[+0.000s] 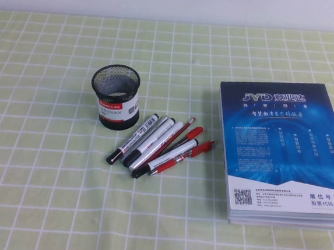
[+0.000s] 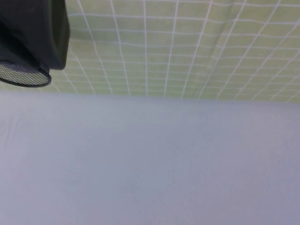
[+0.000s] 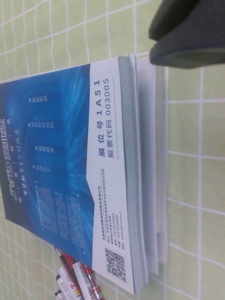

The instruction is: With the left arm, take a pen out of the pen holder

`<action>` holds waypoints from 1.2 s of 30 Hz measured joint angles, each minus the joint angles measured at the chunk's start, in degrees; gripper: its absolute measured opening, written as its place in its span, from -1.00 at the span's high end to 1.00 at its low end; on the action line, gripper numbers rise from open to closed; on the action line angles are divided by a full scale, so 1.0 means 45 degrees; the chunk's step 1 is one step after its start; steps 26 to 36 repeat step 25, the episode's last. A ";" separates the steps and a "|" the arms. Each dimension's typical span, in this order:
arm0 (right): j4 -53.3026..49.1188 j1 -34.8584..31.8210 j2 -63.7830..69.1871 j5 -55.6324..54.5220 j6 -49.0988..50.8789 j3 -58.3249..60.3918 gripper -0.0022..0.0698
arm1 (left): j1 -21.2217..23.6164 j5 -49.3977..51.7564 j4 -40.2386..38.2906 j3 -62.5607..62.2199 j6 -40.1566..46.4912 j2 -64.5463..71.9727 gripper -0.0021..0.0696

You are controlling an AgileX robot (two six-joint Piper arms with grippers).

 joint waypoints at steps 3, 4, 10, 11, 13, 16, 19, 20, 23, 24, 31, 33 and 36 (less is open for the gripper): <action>0.0000 0.0000 0.0000 0.0000 0.0000 0.0000 0.98 | 0.0227 0.0398 -0.0208 0.0000 0.0339 -0.0299 0.95; 0.0000 0.0000 0.0000 0.0000 0.0000 0.0000 0.98 | 0.0228 0.0520 -0.0231 0.0000 0.0476 -0.0321 0.95; 0.0000 0.0000 0.0000 0.0000 0.0000 0.0000 0.98 | 0.0228 0.2472 -0.0278 0.0018 0.1104 -0.0321 0.95; 0.0000 0.0000 0.0000 0.0000 0.0000 0.0000 0.98 | 0.0228 0.2913 -0.0278 0.0018 0.1127 -0.0321 0.95; 0.0000 0.0000 0.0000 0.0000 0.0000 0.0000 0.98 | 0.0228 0.3781 -0.0278 0.0018 0.1150 -0.0321 0.95; 0.0000 0.0000 0.0000 0.0000 0.0000 0.0000 0.98 | 0.0228 0.4811 -0.0278 0.0018 0.1145 -0.0321 0.95; 0.0000 0.0000 0.0000 0.0000 0.0000 0.0000 0.98 | 0.0228 0.5239 -0.0278 0.0018 0.1145 -0.0321 0.95; 0.0000 0.0000 0.0000 0.0000 0.0000 0.0000 0.98 | 0.0228 0.5296 -0.0278 0.0018 0.1145 -0.0321 0.95; 0.0000 0.0000 0.0000 0.0000 0.0000 0.0000 0.98 | 0.0228 0.5327 -0.0278 0.0018 0.1145 -0.0321 0.95; 0.0000 0.0000 0.0000 0.0000 0.0000 0.0000 0.98 | 0.0228 0.5327 -0.0278 0.0018 0.1145 -0.0321 0.95; 0.0000 0.0000 0.0000 0.0000 0.0000 0.0000 0.98 | 0.0228 0.5327 -0.0278 0.0018 0.1145 -0.0321 0.95; 0.0000 0.0000 0.0000 0.0000 0.0000 0.0000 0.98 | 0.0228 0.5327 -0.0278 0.0018 0.1145 -0.0321 0.95; 0.0000 0.0000 0.0000 0.0000 0.0000 0.0000 0.98 | 0.0228 0.5327 -0.0278 0.0018 0.1145 -0.0321 0.95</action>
